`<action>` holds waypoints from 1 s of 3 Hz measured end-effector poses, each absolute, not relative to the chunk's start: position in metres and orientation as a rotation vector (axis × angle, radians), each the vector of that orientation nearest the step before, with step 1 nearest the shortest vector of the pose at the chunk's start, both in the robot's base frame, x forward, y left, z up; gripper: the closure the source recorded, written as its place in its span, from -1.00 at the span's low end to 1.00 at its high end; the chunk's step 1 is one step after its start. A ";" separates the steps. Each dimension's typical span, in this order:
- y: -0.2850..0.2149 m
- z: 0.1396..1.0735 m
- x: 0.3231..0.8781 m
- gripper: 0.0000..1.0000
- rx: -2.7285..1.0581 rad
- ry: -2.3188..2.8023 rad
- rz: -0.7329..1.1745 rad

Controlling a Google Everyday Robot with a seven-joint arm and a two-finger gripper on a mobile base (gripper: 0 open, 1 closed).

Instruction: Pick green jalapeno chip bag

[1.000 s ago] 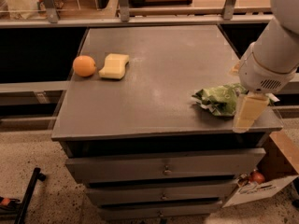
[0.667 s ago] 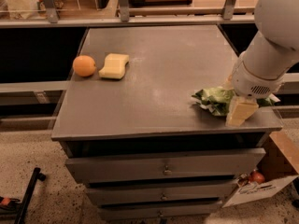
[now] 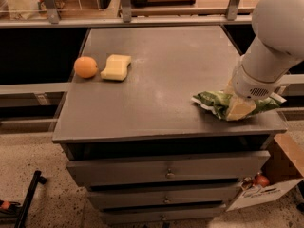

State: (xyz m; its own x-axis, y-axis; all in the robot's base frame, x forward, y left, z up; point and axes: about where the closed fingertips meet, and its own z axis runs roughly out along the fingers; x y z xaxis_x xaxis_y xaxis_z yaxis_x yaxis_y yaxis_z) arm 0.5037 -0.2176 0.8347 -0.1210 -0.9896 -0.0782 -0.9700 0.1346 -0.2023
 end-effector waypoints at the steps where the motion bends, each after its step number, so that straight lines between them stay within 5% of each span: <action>1: -0.218 0.837 0.504 1.00 -1.942 2.212 -0.150; 3: -0.223 0.864 0.518 1.00 -1.913 2.190 -0.162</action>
Offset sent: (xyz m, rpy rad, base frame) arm 0.0602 -0.0286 0.0873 0.0525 -0.1293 -0.0745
